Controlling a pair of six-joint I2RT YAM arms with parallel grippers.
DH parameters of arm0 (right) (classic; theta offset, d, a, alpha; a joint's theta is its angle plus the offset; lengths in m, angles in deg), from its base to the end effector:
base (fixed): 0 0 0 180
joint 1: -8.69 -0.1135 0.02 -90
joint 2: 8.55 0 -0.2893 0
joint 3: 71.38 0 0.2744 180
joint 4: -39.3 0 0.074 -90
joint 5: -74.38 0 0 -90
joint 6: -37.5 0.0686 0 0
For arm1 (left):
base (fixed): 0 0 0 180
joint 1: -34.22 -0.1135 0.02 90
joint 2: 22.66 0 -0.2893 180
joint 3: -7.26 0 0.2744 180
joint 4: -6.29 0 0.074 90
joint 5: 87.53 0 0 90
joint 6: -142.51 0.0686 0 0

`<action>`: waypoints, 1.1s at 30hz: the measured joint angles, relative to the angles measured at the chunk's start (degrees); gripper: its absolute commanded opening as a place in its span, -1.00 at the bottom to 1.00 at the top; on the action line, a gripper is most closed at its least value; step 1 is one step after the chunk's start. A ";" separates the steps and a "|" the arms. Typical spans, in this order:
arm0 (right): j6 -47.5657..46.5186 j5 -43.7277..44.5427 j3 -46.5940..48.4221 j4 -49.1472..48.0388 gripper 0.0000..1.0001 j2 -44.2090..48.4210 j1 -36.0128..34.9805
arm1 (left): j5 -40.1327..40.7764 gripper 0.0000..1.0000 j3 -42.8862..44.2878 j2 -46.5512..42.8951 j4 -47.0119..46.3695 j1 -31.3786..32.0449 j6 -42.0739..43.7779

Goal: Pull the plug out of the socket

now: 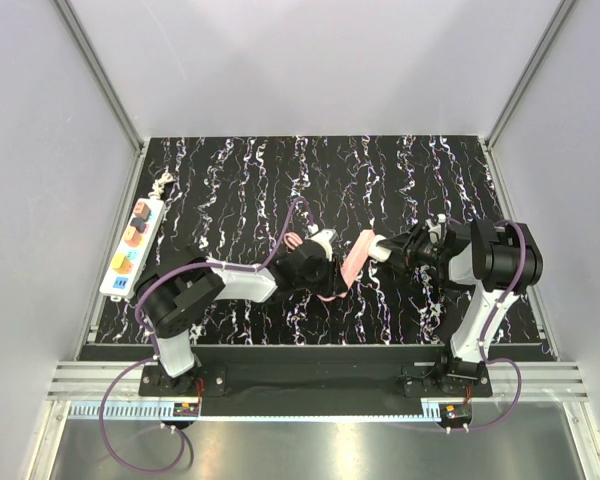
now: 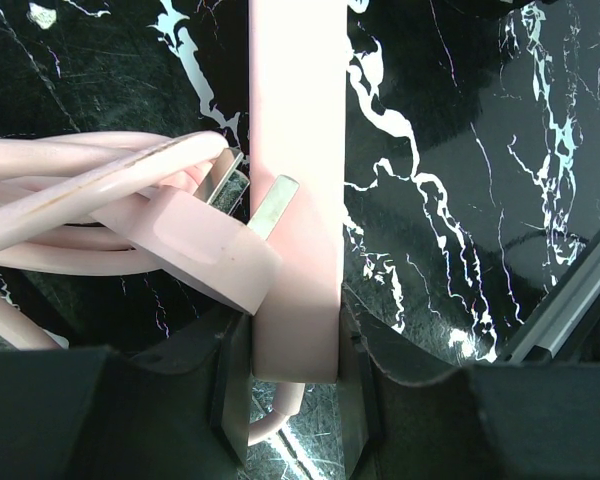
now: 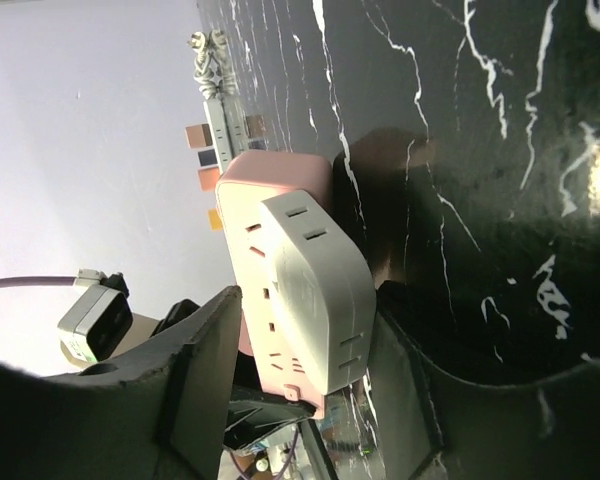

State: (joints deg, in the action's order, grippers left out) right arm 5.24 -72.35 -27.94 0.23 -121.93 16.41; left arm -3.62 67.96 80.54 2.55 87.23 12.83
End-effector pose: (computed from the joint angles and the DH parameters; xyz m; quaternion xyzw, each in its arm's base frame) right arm 0.3295 0.0132 0.0640 0.2166 0.7706 0.5580 0.2188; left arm 0.2344 -0.3233 0.1207 0.1273 0.8917 -0.3455 0.2634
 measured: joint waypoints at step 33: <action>-0.61 -0.17 3.04 0.70 -1.00 -1.60 -1.36 | 8.22 -1.00 4.70 0.02 9.31 3.08 0.87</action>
State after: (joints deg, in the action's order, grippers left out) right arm 4.62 -72.52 -24.90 0.93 -123.53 15.06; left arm 4.60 72.66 80.56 11.87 90.31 13.70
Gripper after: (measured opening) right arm 0.283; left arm 0.345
